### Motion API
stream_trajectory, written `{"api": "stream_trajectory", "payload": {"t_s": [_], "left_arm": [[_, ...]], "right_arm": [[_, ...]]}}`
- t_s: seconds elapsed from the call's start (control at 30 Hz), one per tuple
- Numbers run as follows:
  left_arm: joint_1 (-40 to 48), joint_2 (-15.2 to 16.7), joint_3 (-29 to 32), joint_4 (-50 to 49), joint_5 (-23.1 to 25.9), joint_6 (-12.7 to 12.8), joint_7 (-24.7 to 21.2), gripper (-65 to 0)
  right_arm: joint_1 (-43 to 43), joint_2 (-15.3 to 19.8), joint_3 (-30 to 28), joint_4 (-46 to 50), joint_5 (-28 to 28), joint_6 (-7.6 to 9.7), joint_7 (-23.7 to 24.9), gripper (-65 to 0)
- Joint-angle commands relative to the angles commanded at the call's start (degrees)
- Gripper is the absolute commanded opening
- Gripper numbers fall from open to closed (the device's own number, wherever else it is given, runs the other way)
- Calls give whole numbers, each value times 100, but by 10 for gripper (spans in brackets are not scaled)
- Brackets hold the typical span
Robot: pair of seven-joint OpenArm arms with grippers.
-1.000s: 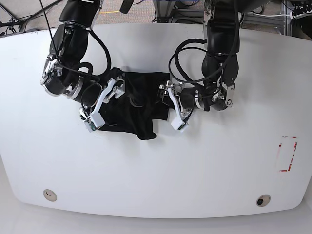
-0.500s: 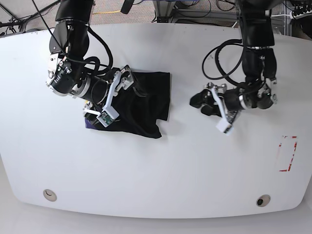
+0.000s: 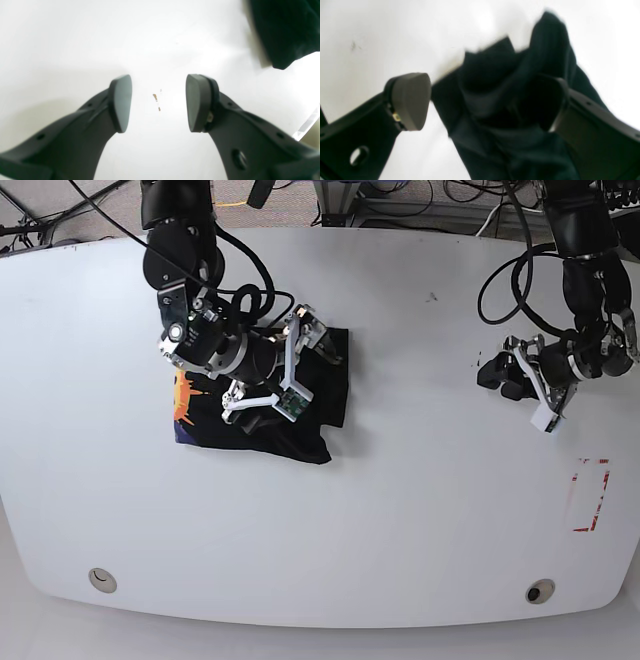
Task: Fold the T-shirt properly
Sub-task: 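Release with the left gripper and press the folded bundle flat with the right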
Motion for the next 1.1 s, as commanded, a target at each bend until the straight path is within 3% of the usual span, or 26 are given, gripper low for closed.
{"api": "stream_trajectory", "payload": {"t_s": [0.13,0.23,0.33,0.4,0.43,0.63,0.9,1.1], "left_arm": [[18,18,0,0,-18,0,9,-325],[18,26,0,0,-18,0,9,-325],[18,26,0,0,-18,0,9,-325],[18,26,0,0,0,0,9,-325],[9,26,0,-9,9,0,9,-325],[9,26,0,-9,9,0,0,-325],[9,26,0,-35,18,0,-9,-325],[18,26,0,-35,18,0,0,-325]], "right_arm": [[18,-141,0,-325,-440,0,501,-84],[62,-211,0,-651,-598,0,756,-239],[44,-273,9,-791,-835,0,941,-506],[26,-273,9,-782,-888,0,941,-621],[26,-273,9,-774,-905,0,941,-650],[-237,-264,9,-79,-879,0,923,-645],[-501,-369,0,818,-853,0,360,-650],[-598,-396,0,826,-158,0,325,-650]]}}
